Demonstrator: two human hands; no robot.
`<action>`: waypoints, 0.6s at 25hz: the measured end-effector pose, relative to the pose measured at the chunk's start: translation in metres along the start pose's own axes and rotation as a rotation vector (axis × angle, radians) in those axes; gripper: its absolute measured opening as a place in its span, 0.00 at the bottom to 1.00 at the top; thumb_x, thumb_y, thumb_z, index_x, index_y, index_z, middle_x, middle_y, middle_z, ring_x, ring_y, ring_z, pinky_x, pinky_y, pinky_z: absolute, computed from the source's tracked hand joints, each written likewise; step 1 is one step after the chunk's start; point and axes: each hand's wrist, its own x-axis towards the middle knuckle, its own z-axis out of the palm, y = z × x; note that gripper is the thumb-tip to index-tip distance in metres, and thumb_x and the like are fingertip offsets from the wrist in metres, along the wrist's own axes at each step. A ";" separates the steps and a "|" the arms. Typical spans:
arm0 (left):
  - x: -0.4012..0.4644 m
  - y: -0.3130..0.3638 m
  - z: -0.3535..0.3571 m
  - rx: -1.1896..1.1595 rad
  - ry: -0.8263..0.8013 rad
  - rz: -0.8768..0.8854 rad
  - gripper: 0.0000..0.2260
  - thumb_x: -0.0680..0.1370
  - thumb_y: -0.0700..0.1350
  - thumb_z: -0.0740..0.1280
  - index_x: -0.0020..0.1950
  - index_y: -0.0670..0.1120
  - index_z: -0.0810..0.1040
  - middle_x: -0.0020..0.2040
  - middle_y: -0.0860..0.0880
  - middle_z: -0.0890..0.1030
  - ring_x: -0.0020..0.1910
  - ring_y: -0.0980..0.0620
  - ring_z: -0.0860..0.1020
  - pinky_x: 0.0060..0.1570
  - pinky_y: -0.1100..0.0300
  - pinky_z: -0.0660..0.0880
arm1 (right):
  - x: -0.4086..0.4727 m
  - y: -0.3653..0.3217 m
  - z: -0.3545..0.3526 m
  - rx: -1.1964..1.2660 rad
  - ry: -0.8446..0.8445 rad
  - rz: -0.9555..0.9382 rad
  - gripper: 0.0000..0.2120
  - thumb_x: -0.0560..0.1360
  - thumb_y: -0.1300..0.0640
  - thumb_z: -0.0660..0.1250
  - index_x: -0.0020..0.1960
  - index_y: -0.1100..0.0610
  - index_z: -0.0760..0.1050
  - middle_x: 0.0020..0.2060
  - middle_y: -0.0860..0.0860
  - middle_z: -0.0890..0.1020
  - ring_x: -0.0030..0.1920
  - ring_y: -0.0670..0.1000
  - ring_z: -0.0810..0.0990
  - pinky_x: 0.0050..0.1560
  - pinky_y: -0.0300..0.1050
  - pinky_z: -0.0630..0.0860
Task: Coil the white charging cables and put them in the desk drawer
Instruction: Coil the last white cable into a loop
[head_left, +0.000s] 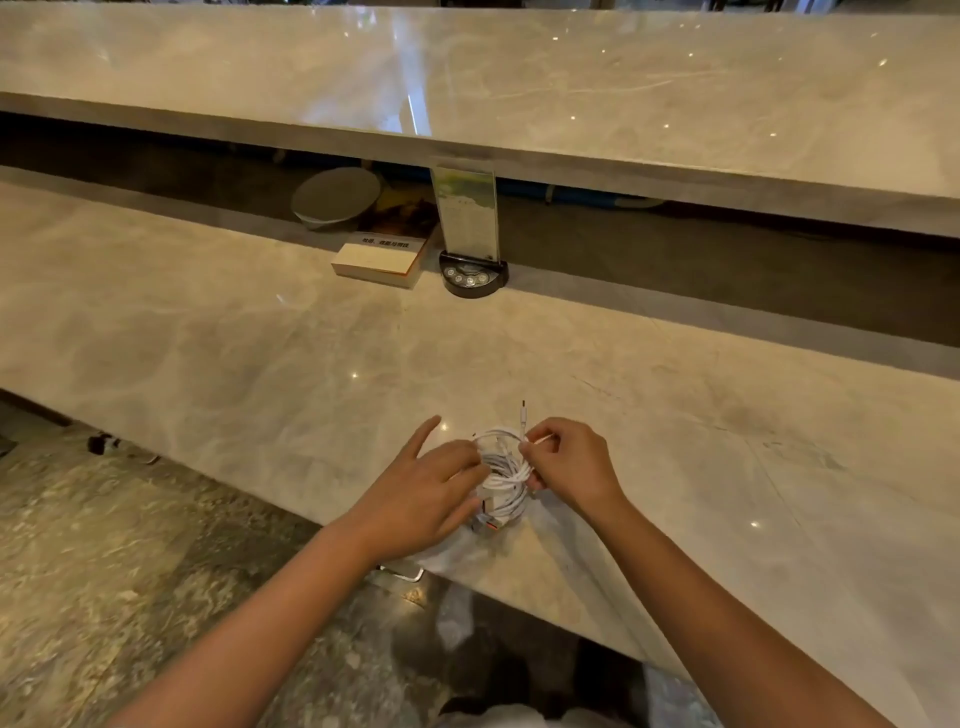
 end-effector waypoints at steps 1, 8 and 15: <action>-0.005 0.001 0.003 -0.022 -0.041 0.011 0.17 0.78 0.53 0.57 0.59 0.46 0.78 0.54 0.47 0.81 0.58 0.50 0.78 0.70 0.44 0.52 | -0.003 0.007 0.007 -0.023 0.013 0.015 0.02 0.72 0.59 0.68 0.42 0.57 0.79 0.29 0.52 0.80 0.28 0.46 0.79 0.31 0.33 0.72; -0.037 0.007 0.018 -0.137 -0.182 0.044 0.26 0.78 0.63 0.53 0.75 0.58 0.57 0.69 0.47 0.72 0.71 0.48 0.66 0.69 0.39 0.48 | -0.024 0.027 0.033 -0.124 0.121 -0.110 0.06 0.75 0.57 0.65 0.47 0.58 0.79 0.36 0.51 0.80 0.36 0.48 0.75 0.35 0.37 0.69; -0.045 0.014 0.028 -0.084 -0.189 0.006 0.25 0.78 0.63 0.48 0.75 0.60 0.53 0.72 0.47 0.69 0.73 0.48 0.62 0.67 0.38 0.45 | -0.033 0.043 0.045 -0.210 0.191 -0.200 0.10 0.76 0.56 0.64 0.54 0.58 0.78 0.49 0.55 0.78 0.44 0.48 0.74 0.43 0.39 0.69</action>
